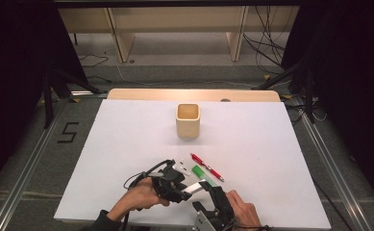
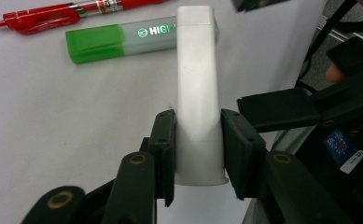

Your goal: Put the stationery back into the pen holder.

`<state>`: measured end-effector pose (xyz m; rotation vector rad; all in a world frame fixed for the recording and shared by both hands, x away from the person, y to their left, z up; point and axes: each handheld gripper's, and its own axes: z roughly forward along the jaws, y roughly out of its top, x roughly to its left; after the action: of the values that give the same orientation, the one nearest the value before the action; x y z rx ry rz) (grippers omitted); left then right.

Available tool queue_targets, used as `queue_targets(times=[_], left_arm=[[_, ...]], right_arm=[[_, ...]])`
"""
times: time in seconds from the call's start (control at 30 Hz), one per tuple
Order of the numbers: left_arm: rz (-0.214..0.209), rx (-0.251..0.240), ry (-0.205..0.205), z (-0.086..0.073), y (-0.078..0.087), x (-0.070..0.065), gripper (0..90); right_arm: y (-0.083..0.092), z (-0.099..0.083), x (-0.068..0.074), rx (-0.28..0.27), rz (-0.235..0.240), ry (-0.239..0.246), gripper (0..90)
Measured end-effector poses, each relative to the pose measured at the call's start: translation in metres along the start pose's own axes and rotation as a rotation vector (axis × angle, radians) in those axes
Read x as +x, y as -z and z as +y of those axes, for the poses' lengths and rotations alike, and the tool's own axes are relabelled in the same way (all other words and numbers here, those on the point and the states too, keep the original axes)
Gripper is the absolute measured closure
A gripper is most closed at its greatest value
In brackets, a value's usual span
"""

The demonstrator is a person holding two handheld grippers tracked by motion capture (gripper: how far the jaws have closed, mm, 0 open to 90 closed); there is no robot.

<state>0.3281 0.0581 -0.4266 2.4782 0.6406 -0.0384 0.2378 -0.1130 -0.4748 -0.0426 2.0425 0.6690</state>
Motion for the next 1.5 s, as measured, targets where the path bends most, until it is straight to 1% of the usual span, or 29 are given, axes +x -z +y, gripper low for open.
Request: queue_targets(times=[0.03,0.07,0.1,0.13,0.17,0.2,0.3,0.37,0.43,0.57,0.6,0.63,0.7,0.77,0.8,0.9,0.93,1.0,1.03,1.07,1.13,1.17,1.23,1.27,1.37,1.4,1.43,1.47,1.5], left_arm=[[-0.001,-0.001,-0.002,0.0,0.0,-0.001,66.7],[-0.002,-0.003,-0.004,0.001,0.0,-0.001,66.7],[-0.004,-0.003,-0.005,0.001,0.001,-0.002,66.7],[-0.005,-0.003,-0.008,0.001,0.001,-0.003,66.7],[-0.008,-0.003,-0.008,0.002,0.001,-0.003,66.7],[-0.011,-0.002,-0.011,0.002,0.001,-0.004,66.7],[-0.014,0.0,-0.013,0.003,0.001,-0.005,66.7],[-0.019,0.003,-0.014,0.003,0.001,-0.006,66.7],[-0.025,0.003,-0.013,0.003,0.0,-0.006,66.7],[-0.032,0.003,-0.011,0.003,0.0,-0.008,66.6],[-0.033,0.005,-0.014,0.004,0.0,-0.008,66.7],[-0.034,0.007,-0.013,0.004,0.0,-0.008,66.7],[-0.036,0.01,-0.015,0.003,0.0,-0.008,66.6],[-0.037,0.008,-0.013,0.003,0.001,-0.008,66.6],[-0.037,0.007,-0.009,0.003,0.001,-0.008,66.6],[-0.038,0.007,-0.004,0.003,0.0,-0.008,66.6],[-0.038,0.009,-0.005,0.003,0.0,-0.008,66.6],[-0.043,0.009,-0.002,0.003,0.0,-0.007,66.6],[-0.044,0.011,-0.004,0.003,0.0,-0.007,66.6],[-0.044,0.009,-0.002,0.003,0.0,-0.007,66.6],[-0.047,0.009,0.002,0.003,0.0,-0.007,66.6],[-0.047,0.009,0.004,0.003,0.0,-0.006,66.6],[-0.052,0.009,0.009,0.003,-0.001,-0.006,66.5],[-0.054,0.008,0.011,0.003,-0.001,-0.006,66.5],[-0.06,0.007,0.018,0.002,-0.001,-0.005,65.7],[-0.063,0.003,0.015,0.002,0.0,-0.005,64.8],[-0.061,0.009,0.0,0.002,0.001,-0.006,58.4],[-0.061,0.016,-0.013,0.002,0.002,-0.006,55.5],[-0.066,0.019,-0.017,0.001,0.003,-0.007,52.2]], right_arm=[[-0.001,0.0,0.0,-0.004,-0.005,0.039,29.1],[-0.002,0.0,0.001,0.002,-0.011,0.051,29.8],[-0.002,0.001,0.004,0.009,-0.022,0.048,30.7],[-0.003,0.001,0.004,0.012,-0.02,0.067,32.0],[-0.003,0.001,0.006,0.012,-0.024,0.068,33.6],[-0.003,0.001,0.006,0.016,-0.031,0.097,34.7],[-0.004,0.002,0.009,0.025,-0.054,0.142,39.1],[-0.005,0.003,0.01,0.026,-0.06,0.161,41.8],[-0.006,0.003,0.011,0.034,-0.068,0.167,44.4],[-0.008,0.004,0.012,0.032,-0.082,0.214,49.4],[-0.008,0.004,0.013,0.031,-0.084,0.215,50.5],[-0.009,0.004,0.013,0.031,-0.088,0.232,51.5],[-0.01,0.004,0.014,0.034,-0.092,0.248,53.6],[-0.01,0.004,0.016,0.043,-0.097,0.251,55.6],[-0.01,0.004,0.016,0.038,-0.096,0.266,56.7],[-0.01,0.004,0.017,0.037,-0.106,0.273,59.1],[-0.01,0.004,0.017,0.038,-0.104,0.29,59.9],[-0.011,0.004,0.018,0.036,-0.111,0.308,61.8],[-0.011,0.003,0.02,0.047,-0.108,0.302,62.7],[-0.012,0.004,0.02,0.034,-0.119,0.324,63.7],[-0.012,0.004,0.02,0.037,-0.115,0.34,66.3],[-0.012,0.003,0.022,0.041,-0.116,0.338,66.9],[-0.012,0.003,0.022,0.045,-0.116,0.356,68.1],[-0.012,0.003,0.024,0.049,-0.114,0.351,68.7],[-0.012,0.002,0.025,0.051,-0.114,0.361,69.8],[-0.012,0.002,0.024,0.046,-0.115,0.362,69.9],[-0.012,0.002,0.024,0.048,-0.115,0.362,69.9],[-0.012,0.002,0.024,0.05,-0.116,0.362,70.0],[-0.012,0.002,0.023,0.05,-0.116,0.366,70.0]])
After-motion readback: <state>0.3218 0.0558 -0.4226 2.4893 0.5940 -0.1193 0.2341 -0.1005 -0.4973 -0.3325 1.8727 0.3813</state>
